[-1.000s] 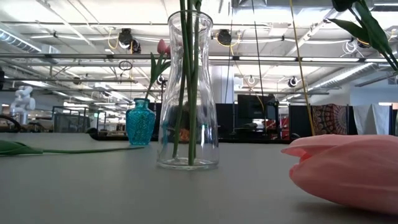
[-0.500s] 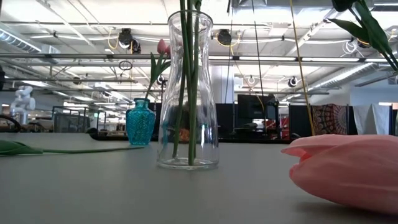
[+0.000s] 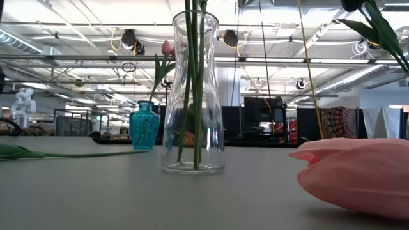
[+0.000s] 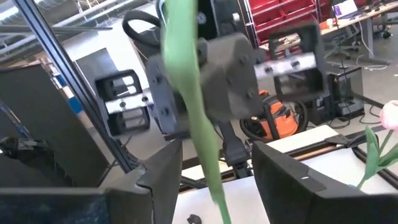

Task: Sort flowers into vase by color
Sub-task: Put the black flower into the right transparent vase

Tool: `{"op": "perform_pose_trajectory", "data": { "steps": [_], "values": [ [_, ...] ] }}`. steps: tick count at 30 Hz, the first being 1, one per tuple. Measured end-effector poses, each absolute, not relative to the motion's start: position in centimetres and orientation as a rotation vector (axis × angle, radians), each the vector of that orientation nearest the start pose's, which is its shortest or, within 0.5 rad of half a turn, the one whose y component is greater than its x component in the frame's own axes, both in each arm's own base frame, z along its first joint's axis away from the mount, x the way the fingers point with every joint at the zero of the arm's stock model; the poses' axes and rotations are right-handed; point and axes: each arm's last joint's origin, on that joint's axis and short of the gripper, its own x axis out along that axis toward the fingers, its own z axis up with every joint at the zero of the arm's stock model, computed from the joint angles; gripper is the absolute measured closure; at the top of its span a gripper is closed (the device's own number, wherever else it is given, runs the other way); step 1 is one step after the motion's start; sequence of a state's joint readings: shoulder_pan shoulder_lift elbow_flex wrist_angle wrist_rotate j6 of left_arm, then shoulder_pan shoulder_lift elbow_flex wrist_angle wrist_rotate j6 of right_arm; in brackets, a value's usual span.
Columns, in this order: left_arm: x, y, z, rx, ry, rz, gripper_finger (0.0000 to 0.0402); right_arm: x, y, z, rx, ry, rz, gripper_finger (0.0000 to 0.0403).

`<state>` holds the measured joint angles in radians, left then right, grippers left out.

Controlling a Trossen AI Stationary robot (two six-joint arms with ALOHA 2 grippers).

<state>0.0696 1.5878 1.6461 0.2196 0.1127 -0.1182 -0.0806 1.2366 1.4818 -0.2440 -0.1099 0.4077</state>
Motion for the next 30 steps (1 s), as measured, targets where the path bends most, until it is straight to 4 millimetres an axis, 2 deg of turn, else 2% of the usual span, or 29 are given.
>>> {"op": "perform_pose_trajectory", "data": {
  "steps": [14,22,30],
  "values": [
    [35.9,2.2,46.6,-0.101,-0.257,-0.059,0.0364,25.5,-1.6,46.9,0.408,0.014,0.032,0.0229],
    [35.9,2.2,46.5,-0.104,-0.245,-0.053,0.0364,26.6,-1.6,46.3,0.409,0.027,0.035,0.0297],
    [35.9,2.2,46.5,-0.104,-0.242,-0.05,0.0364,26.7,-1.5,46.4,0.409,0.019,0.039,0.0377]
  ]
}}
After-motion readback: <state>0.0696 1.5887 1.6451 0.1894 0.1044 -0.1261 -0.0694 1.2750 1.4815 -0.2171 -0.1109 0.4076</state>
